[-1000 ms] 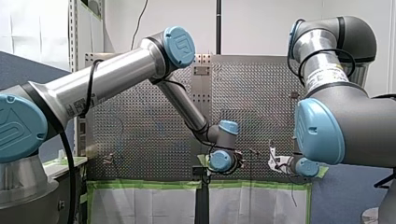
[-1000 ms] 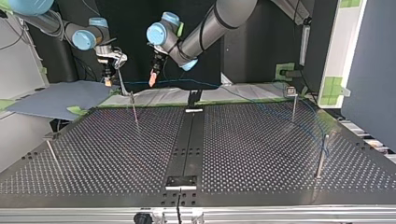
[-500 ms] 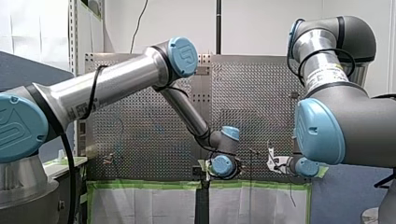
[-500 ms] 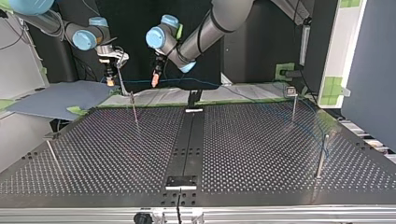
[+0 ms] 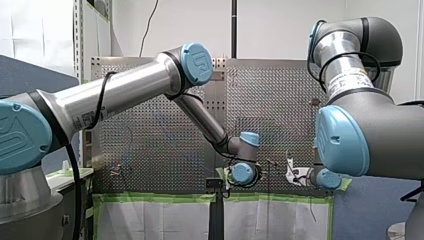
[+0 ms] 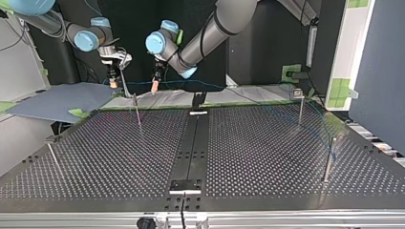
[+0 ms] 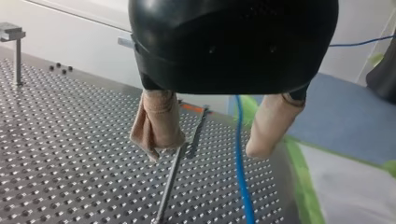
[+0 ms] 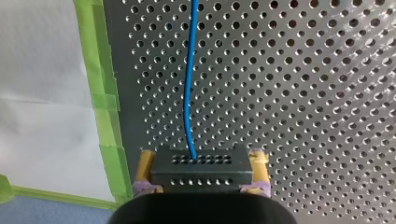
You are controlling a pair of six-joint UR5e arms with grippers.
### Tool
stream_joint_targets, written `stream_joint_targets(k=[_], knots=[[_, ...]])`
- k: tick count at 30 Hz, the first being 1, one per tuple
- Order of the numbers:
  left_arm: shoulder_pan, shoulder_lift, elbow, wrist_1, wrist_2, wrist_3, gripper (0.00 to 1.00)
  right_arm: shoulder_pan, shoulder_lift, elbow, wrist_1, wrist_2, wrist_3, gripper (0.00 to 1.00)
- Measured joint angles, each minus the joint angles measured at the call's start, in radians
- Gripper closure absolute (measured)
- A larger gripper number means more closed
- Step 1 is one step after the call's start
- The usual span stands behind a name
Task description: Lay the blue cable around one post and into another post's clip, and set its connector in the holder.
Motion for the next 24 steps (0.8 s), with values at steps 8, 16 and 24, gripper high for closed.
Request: stream_joint_targets(k=[8, 16, 24], knots=[[0.014, 0.000, 0.013, -0.003, -0.052, 0.012, 0.18, -0.005, -0.001, 0.000, -0.001, -0.002, 0.008, 1.00], [0.015, 0.000, 0.013, 0.007, -0.111, 0.041, 0.89, -0.012, -0.001, -0.001, -0.013, -0.001, 0.042, 1.00], [0.010, 0.000, 0.012, 0.046, -0.113, 0.055, 1.00, -0.024, -0.001, -0.015, -0.025, -0.003, 0.079, 1.00]])
